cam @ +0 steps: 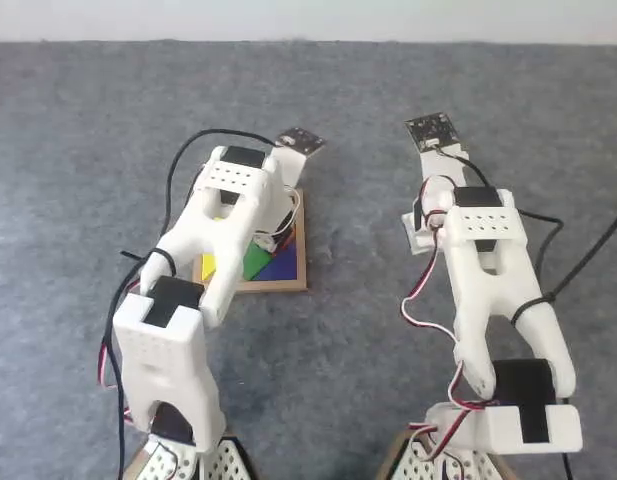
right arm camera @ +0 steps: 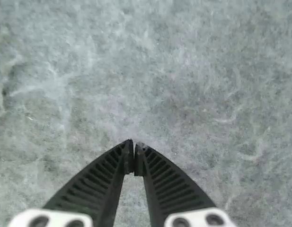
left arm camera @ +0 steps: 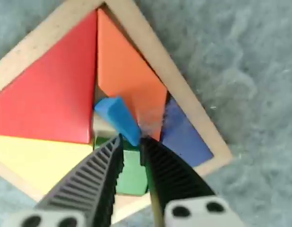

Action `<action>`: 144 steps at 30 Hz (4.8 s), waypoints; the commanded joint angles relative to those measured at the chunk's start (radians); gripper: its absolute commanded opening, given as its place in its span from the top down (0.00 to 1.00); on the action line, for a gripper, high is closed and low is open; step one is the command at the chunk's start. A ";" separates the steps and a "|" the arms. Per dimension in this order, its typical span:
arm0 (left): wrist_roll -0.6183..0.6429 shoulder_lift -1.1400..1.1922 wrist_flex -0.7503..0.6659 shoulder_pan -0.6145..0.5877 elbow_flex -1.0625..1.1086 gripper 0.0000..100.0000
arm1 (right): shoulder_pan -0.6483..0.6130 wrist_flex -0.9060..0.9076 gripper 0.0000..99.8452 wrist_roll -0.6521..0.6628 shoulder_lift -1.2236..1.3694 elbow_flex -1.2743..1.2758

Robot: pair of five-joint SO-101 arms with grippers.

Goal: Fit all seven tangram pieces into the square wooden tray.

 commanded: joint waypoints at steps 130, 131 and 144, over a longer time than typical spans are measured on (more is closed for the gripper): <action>0.064 -2.272 -0.098 -0.351 1.661 0.99 | 0.002 0.321 0.99 0.173 -1.730 1.212; 0.064 -2.265 -0.101 -0.354 1.661 0.99 | 0.002 0.321 0.99 0.173 -1.730 1.212; 0.063 -2.262 -0.101 -0.354 1.661 0.99 | 0.002 0.321 0.99 0.173 -1.730 1.212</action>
